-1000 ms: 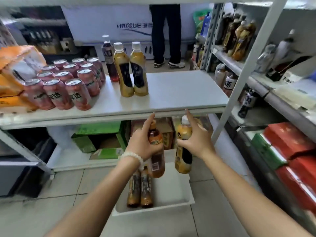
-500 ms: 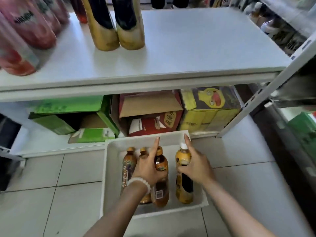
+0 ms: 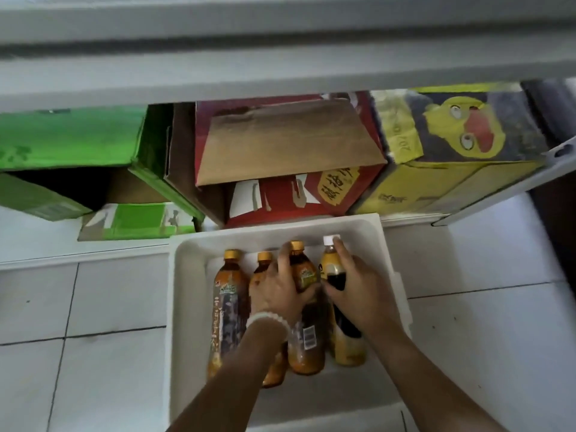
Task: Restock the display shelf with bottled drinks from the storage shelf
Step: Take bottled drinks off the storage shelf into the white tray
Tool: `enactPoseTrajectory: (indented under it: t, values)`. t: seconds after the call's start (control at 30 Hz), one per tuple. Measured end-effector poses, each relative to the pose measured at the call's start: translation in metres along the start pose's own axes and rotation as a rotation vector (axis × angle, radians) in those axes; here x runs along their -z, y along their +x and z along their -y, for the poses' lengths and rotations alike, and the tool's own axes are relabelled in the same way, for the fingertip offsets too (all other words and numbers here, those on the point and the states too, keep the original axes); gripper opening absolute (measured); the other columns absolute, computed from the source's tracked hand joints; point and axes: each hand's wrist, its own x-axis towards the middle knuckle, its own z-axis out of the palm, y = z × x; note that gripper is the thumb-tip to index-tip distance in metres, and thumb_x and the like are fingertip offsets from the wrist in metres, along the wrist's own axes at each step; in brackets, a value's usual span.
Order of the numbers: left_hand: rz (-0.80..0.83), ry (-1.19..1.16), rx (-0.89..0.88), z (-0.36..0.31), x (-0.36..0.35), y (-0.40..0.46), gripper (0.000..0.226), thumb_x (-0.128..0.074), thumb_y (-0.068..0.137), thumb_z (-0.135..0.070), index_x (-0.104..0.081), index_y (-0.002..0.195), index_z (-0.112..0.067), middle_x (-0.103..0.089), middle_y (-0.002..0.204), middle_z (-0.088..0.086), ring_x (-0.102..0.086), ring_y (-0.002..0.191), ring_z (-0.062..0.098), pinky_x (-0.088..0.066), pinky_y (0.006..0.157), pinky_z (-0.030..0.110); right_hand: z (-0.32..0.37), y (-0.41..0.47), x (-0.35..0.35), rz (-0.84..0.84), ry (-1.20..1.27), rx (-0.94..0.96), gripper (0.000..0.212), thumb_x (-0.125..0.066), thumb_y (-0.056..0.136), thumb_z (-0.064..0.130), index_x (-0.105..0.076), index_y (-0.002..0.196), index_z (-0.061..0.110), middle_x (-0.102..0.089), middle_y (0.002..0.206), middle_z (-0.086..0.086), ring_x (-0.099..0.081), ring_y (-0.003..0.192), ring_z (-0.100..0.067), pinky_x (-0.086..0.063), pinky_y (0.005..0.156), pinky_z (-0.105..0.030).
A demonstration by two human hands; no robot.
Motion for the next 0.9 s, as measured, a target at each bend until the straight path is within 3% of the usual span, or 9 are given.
enactPoseTrajectory:
  t: [0.1, 0.2, 0.37, 0.57, 0.73, 0.9]
  values:
    - [-0.018, 0.179, 0.023, -0.002, -0.006, 0.005, 0.073, -0.044, 0.085, -0.064, -0.023, 0.143, -0.024, -0.047, 0.137, 0.002, -0.042, 0.127, 0.023, -0.035, 0.1, 0.042, -0.005, 0.011, -0.02, 0.065, 0.002, -0.081, 0.074, -0.06, 0.087, 0.037, -0.019, 0.148, 0.03, -0.06, 0.119, -0.009, -0.058, 0.102, -0.024, -0.05, 0.085, -0.035]
    - [-0.035, 0.304, -0.017, 0.009, -0.01, 0.008, 0.064, -0.036, 0.088, -0.066, -0.032, 0.14, -0.03, -0.045, 0.137, -0.004, -0.036, 0.127, 0.023, -0.035, 0.098, 0.045, -0.012, 0.011, -0.034, 0.067, -0.022, -0.093, 0.066, -0.053, 0.09, 0.04, -0.021, 0.147, 0.032, -0.059, 0.116, -0.011, -0.058, 0.1, -0.026, -0.051, 0.082, -0.037]
    - [-0.112, 0.3, -0.041, 0.02, -0.02, 0.009, 0.063, -0.041, 0.083, -0.069, -0.043, 0.135, -0.034, -0.054, 0.129, -0.007, -0.041, 0.119, 0.025, -0.037, 0.091, 0.045, -0.022, 0.012, -0.039, 0.014, 0.005, -0.075, 0.062, -0.057, 0.088, 0.037, -0.03, 0.144, 0.031, -0.06, 0.116, -0.01, -0.058, 0.1, -0.027, -0.051, 0.082, -0.039]
    - [-0.074, 0.345, -0.042, 0.013, -0.015, 0.008, 0.063, -0.038, 0.085, -0.069, -0.038, 0.138, -0.035, -0.051, 0.134, -0.006, -0.037, 0.126, 0.024, -0.034, 0.095, 0.044, -0.017, 0.016, -0.03, 0.077, 0.051, -0.122, 0.063, -0.06, 0.088, 0.038, -0.031, 0.143, 0.034, -0.06, 0.118, -0.007, -0.058, 0.104, -0.024, -0.051, 0.085, -0.036]
    - [0.15, 0.421, 0.022, 0.0, 0.02, 0.005, 0.056, -0.037, 0.09, -0.061, -0.034, 0.14, -0.035, -0.044, 0.141, 0.0, -0.031, 0.134, 0.027, -0.033, 0.102, 0.046, -0.004, 0.007, -0.009, 0.205, -0.023, -0.174, 0.061, -0.045, 0.095, 0.043, -0.017, 0.148, 0.033, -0.056, 0.122, -0.009, -0.055, 0.106, -0.027, -0.048, 0.088, -0.037]
    - [0.023, 0.428, -0.025, -0.02, 0.09, -0.045, 0.055, -0.032, 0.094, -0.054, -0.028, 0.144, -0.032, -0.045, 0.141, 0.002, -0.038, 0.132, 0.026, -0.031, 0.105, 0.041, 0.043, -0.024, 0.066, 0.09, -0.097, -0.078, 0.049, -0.043, 0.094, 0.044, -0.034, 0.141, 0.03, -0.051, 0.13, -0.005, -0.053, 0.112, -0.027, -0.048, 0.086, -0.037]
